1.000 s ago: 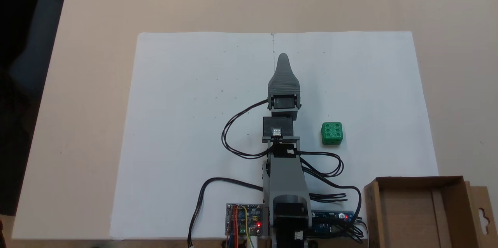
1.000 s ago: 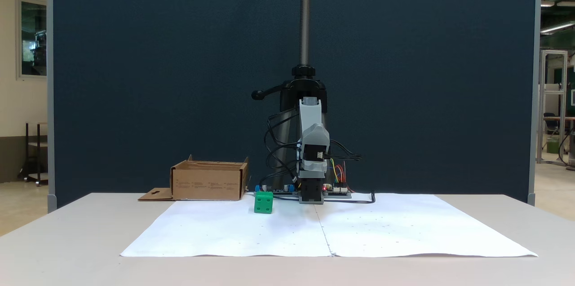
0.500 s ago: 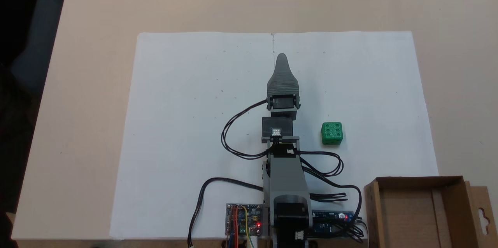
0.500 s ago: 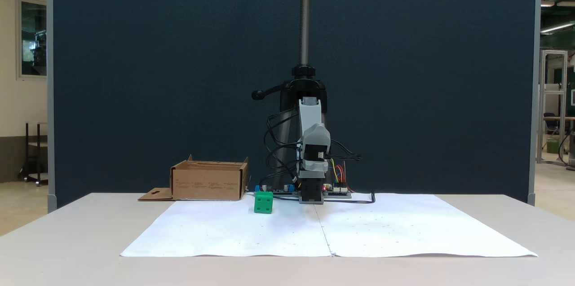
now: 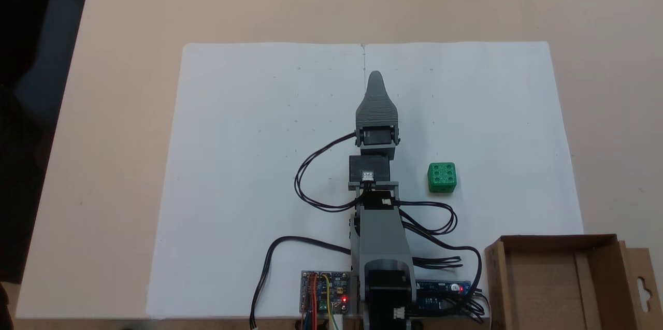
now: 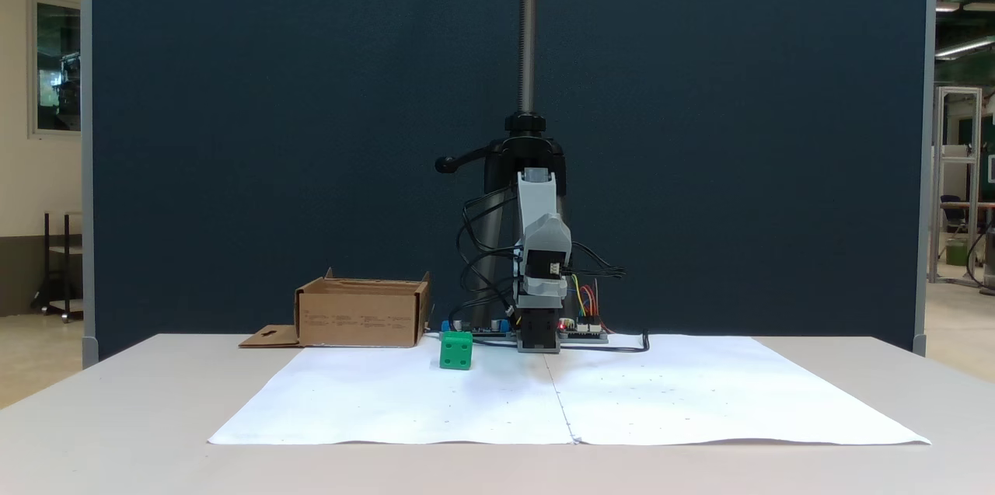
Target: Grasp a green dice and put it in the bin.
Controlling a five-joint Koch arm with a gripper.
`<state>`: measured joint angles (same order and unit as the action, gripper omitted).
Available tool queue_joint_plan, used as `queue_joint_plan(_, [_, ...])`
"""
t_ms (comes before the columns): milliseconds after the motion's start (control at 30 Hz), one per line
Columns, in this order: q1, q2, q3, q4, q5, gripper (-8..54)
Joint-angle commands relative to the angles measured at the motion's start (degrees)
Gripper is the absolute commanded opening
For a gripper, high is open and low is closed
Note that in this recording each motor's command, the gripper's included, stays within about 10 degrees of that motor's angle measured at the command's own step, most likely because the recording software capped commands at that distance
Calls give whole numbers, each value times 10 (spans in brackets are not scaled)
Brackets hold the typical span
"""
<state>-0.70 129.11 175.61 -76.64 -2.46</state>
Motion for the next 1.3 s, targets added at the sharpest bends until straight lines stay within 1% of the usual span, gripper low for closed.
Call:
queue_joint_plan(0, [-4, 58, 37, -5, -43, 454])
queue_joint_plan(833, [-10, 62, 37, -34, -43, 454])
queue_joint_plan(1100, [-35, 60, 37, -36, -42, 447])
queue_joint_plan(1267, [-67, 60, 37, -39, -44, 425])
